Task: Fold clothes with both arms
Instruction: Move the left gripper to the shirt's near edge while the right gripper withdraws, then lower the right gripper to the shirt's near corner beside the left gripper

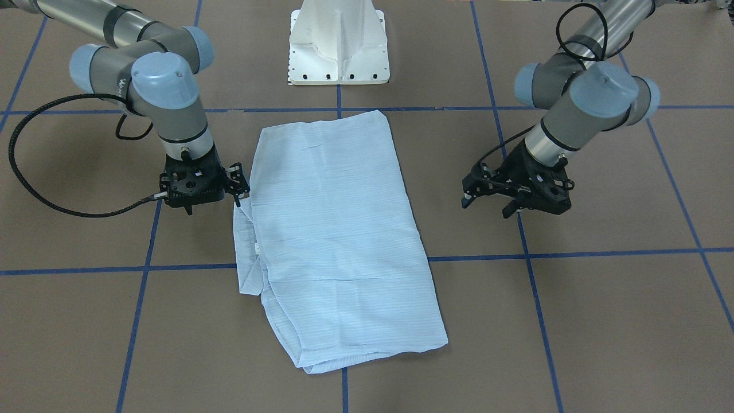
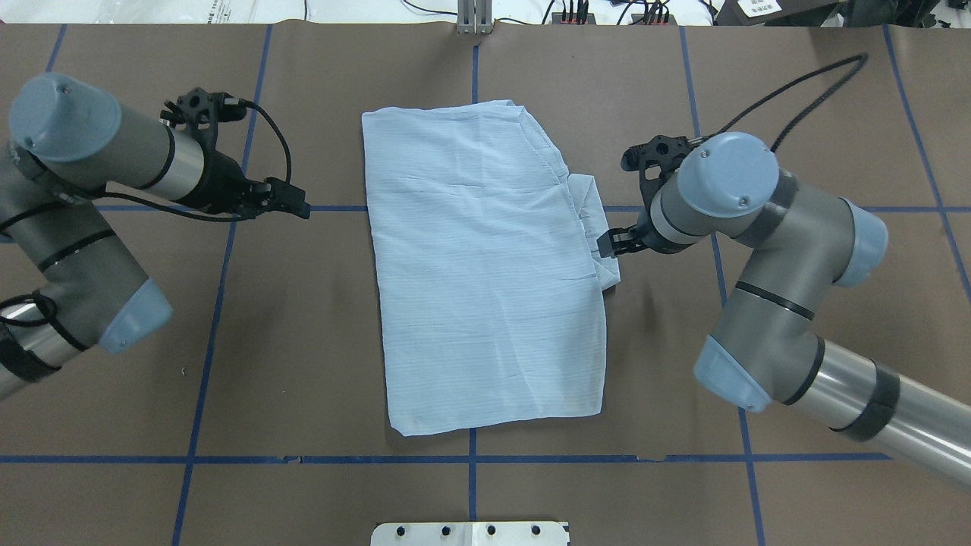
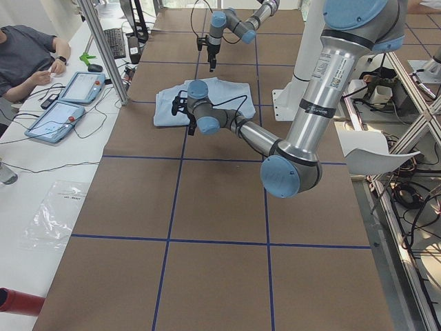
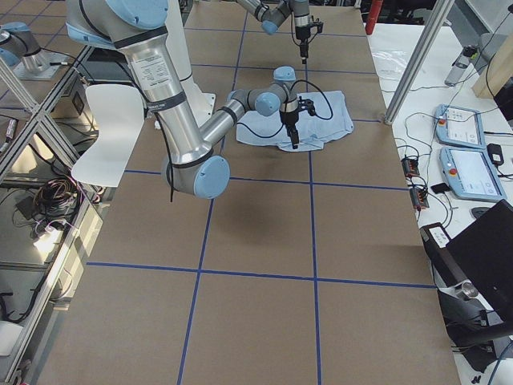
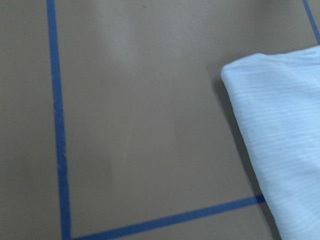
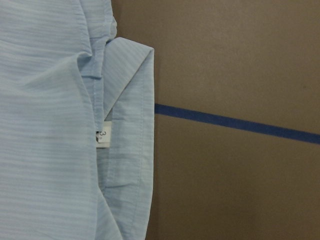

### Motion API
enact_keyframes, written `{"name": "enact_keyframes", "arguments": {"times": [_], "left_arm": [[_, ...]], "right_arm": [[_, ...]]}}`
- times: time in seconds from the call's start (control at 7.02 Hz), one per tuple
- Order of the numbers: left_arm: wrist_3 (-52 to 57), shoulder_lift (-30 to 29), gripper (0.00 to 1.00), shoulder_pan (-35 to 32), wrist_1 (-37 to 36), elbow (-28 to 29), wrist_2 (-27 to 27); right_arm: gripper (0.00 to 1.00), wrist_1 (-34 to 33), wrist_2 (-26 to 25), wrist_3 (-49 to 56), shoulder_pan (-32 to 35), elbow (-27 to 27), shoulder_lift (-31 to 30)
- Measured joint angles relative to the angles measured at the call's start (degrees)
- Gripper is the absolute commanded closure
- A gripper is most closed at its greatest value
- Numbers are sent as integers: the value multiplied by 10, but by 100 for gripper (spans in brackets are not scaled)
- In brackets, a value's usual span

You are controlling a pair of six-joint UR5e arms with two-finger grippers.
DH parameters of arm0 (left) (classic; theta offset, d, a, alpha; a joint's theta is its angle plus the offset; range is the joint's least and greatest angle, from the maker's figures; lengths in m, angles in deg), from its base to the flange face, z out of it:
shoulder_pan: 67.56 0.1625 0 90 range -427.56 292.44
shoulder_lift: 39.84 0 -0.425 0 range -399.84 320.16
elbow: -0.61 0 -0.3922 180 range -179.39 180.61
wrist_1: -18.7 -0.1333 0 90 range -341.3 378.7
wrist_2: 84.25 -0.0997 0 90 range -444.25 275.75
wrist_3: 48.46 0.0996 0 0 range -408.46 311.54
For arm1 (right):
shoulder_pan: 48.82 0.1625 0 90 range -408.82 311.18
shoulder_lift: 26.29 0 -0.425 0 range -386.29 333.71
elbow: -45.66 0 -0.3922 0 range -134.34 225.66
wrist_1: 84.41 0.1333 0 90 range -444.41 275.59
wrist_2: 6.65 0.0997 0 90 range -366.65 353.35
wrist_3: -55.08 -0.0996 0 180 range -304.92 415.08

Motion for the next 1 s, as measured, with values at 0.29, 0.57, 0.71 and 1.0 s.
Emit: {"name": "enact_keyframes", "arguments": {"times": [0.29, 0.57, 0.71, 1.0], "left_arm": [[-130, 20, 0, 111, -6, -69, -59], [-219, 13, 0, 201, -58, -89, -126], [-250, 4, 0, 235, -83, -93, -148], [-283, -6, 20, 282, -99, -92, -175]], "right_arm": [[0, 128, 16, -95, 0, 36, -87], [0, 161, 17, -121, -1, 49, -113], [0, 164, 17, -124, -1, 50, -116], [0, 164, 17, -125, -2, 50, -116]]}}
